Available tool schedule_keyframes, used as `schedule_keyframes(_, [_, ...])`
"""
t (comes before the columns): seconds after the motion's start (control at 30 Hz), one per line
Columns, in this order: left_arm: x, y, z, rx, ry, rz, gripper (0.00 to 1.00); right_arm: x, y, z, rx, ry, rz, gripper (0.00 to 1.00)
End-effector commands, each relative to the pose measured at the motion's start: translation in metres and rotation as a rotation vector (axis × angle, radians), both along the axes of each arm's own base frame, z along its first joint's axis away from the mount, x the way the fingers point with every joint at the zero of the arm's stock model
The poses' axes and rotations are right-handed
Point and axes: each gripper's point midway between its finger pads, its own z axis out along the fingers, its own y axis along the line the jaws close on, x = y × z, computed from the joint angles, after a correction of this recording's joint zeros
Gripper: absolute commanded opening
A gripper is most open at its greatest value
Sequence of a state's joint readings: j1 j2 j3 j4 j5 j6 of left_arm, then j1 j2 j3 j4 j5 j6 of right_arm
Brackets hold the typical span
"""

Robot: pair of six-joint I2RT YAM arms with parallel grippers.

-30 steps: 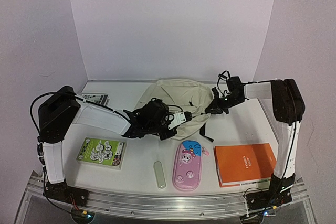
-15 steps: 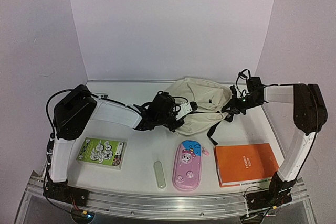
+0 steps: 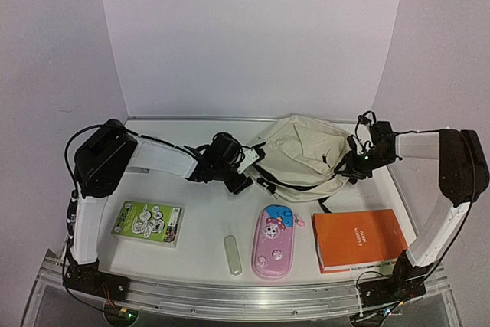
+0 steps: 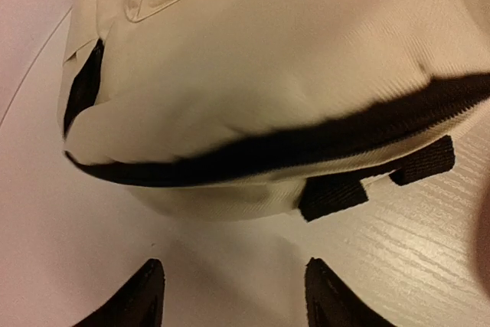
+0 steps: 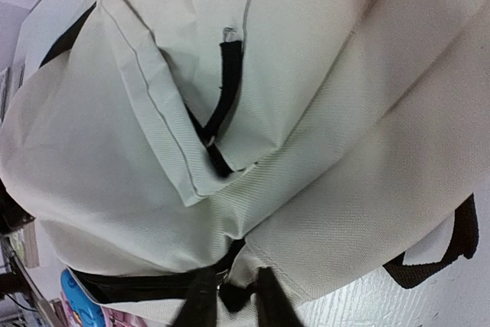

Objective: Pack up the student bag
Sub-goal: Unzip the student bag at the center of the board, then pick up the book from the center of the board.

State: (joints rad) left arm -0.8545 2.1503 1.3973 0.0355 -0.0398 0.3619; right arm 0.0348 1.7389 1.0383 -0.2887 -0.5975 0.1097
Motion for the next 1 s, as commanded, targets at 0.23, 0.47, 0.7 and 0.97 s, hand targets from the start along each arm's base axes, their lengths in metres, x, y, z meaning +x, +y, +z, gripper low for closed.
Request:
schedule_keyframes(0.23, [-0.057, -0.002, 0.095, -0.326, 0.371, 0.123, 0.99, -0.036, -0.038, 0.089, -0.316, -0.075, 0.216, 0.96])
schedule_keyframes(0.47, [-0.119, -0.068, 0.099, -0.399, 0.563, 0.018, 1.00, -0.127, -0.096, 0.062, -0.467, 0.187, 0.329, 0.98])
schedule_keyframes(0.7, [-0.136, -0.114, 0.093, -0.421, 0.594, -0.033, 1.00, -0.184, -0.149, 0.043, -0.458, 0.383, 0.349, 0.97])
schedule_keyframes(0.97, [-0.140, -0.130, 0.088, -0.435, 0.635, -0.061, 1.00, -0.213, -0.154, 0.000, -0.332, 0.529, 0.428, 0.95])
